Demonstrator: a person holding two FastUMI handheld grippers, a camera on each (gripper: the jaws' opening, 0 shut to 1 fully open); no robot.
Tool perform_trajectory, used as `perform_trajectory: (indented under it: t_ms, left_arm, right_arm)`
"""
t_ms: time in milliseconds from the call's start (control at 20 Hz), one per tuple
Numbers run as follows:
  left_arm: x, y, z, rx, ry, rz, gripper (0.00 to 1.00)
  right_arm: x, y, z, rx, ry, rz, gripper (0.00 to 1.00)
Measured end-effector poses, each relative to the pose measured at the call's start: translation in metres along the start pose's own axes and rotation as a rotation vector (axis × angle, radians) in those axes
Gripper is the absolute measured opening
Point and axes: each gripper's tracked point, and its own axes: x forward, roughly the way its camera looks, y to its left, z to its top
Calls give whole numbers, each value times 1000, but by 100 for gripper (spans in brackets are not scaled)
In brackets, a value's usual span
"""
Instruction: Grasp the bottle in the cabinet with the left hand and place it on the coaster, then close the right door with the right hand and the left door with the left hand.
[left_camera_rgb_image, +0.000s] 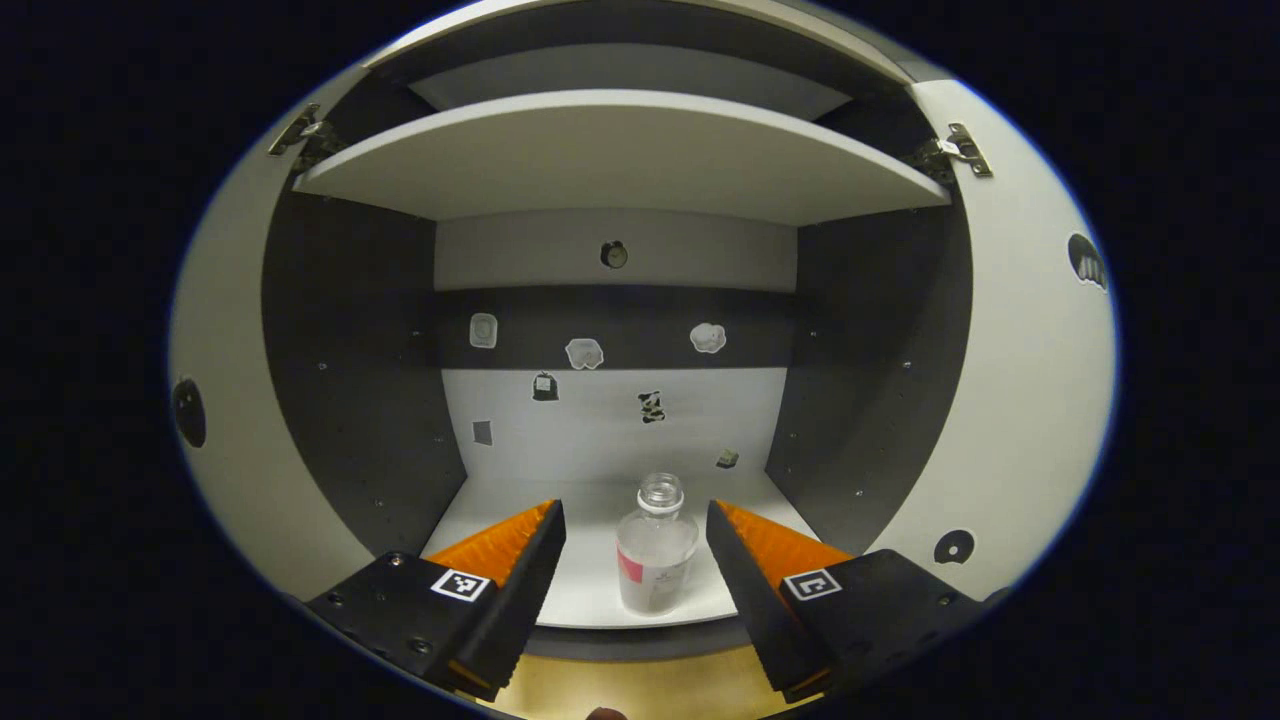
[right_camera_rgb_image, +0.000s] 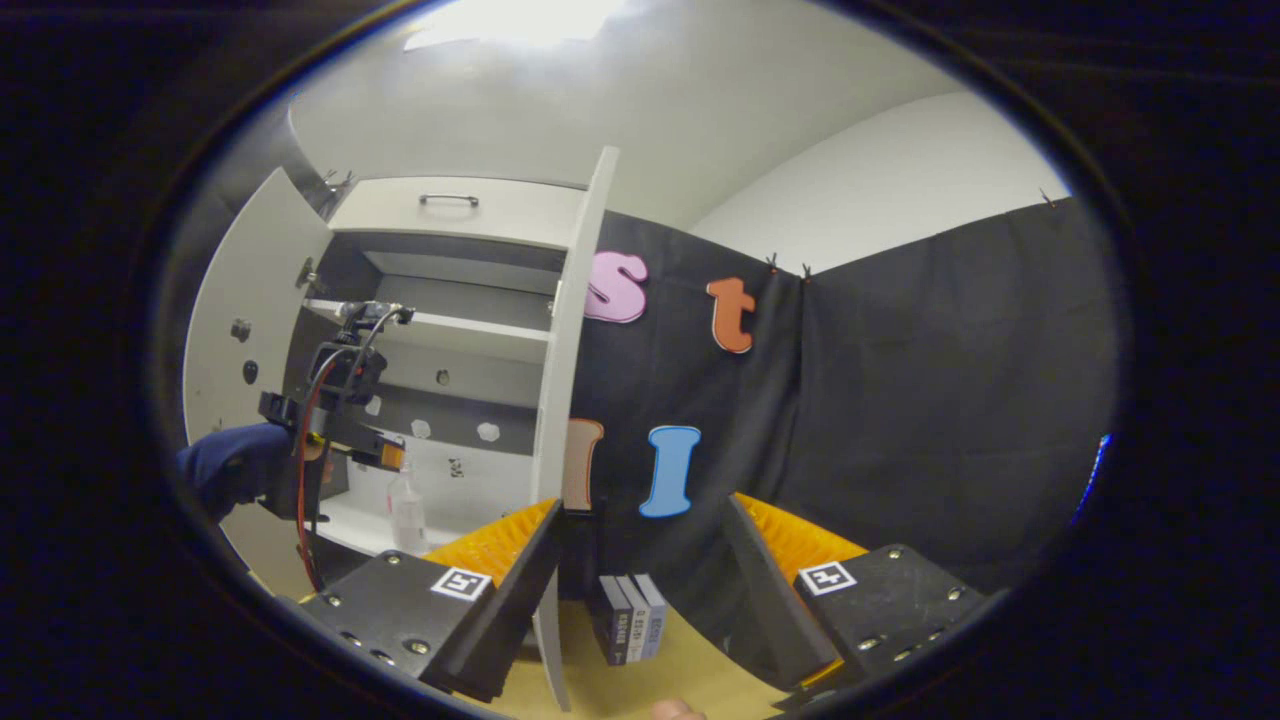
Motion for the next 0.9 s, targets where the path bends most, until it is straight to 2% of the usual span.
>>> perform_trajectory:
  t_ms: [100, 200, 250, 300, 400, 500, 650, 750, 900]
  left_arm:
    - [20, 2, -8, 5, 52, 5, 91]
    - [39, 4, -16, 12, 90, 15, 80]
    - [44, 5, -22, 13, 114, 12, 76]
    - [47, 3, -26, 11, 124, 3, 76]
    - [53, 8, -23, 28, 125, 17, 60]
    - [58, 10, -22, 54, 125, 20, 55]
    - [64, 14, -19, 85, 117, 23, 54]
    - [66, 19, -20, 106, 128, 40, 42]
    - [72, 18, -26, 87, 146, 38, 43]
  right_arm:
    - [0, -7, -6, 18, 14, -22, 96]
    - [2, -9, -13, 41, 26, -31, 96]
    - [4, -8, -17, 51, 35, -33, 94]
    - [4, -9, -23, 58, 46, -33, 96]
    - [7, -6, -32, 63, 69, -33, 94]
    - [8, -3, -37, 67, 79, -26, 96]
    - [9, 4, -37, 75, 73, -13, 96]
    - [12, 8, -39, 69, 72, -5, 96]
    - [13, 10, -42, 50, 71, -2, 96]
